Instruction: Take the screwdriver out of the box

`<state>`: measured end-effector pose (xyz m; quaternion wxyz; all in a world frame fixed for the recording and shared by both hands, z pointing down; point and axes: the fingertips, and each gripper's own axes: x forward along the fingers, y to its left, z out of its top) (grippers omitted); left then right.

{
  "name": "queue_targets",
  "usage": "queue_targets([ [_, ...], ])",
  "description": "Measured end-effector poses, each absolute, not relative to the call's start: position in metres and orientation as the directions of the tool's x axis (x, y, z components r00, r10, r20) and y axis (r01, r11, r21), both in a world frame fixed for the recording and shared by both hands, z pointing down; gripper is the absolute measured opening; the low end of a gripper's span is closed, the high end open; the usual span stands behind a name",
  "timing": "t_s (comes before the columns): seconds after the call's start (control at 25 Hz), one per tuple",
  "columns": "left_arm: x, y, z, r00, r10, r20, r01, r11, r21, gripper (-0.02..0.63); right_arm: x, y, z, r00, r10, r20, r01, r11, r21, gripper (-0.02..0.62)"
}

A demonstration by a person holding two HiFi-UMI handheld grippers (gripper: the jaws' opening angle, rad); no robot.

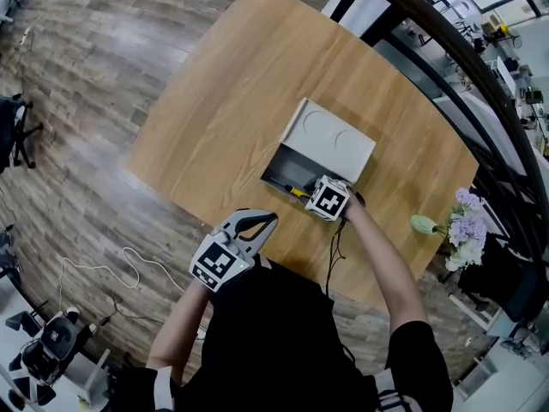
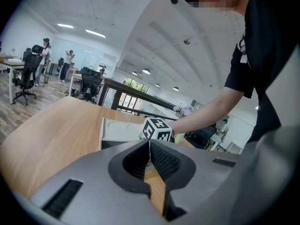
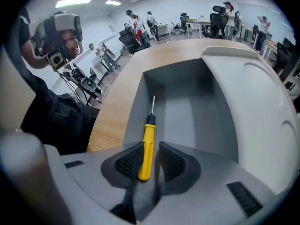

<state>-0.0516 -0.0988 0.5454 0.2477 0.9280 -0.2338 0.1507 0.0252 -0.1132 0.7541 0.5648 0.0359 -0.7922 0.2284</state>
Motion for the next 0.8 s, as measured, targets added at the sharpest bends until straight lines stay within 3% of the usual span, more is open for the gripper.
queue_targets([
  [0.16, -0.057, -0.109, 0.547, 0.85, -0.353, 0.391, -0.502, -0.769, 0.395, 0.025, 0.025, -0.115, 0.751, -0.352, 0.168, 0.921, -0.346, 0.891, -0.295, 0.129],
  [0.56, -0.06, -0.116, 0.551, 0.855, -0.34, 0.393, -0.489, -0.781, 0.388, 0.025, 0.029, -0.128, 0.743, -0.274, -0.131, 0.953, -0.425, 0.905, 0.002, 0.172],
  [0.64, -0.063, -0.117, 0.553, 0.853, -0.34, 0.396, -0.492, -0.779, 0.39, 0.025, 0.029, -0.128, 0.747, -0.292, -0.098, 0.951, -0.442, 0.896, -0.043, 0.172],
  [0.8, -0.068, -0.114, 0.556, 0.848, -0.343, 0.405, -0.5, -0.773, 0.391, 0.025, 0.032, -0.12, 0.758, -0.312, 0.117, 0.943, -0.413, 0.877, -0.246, 0.173],
])
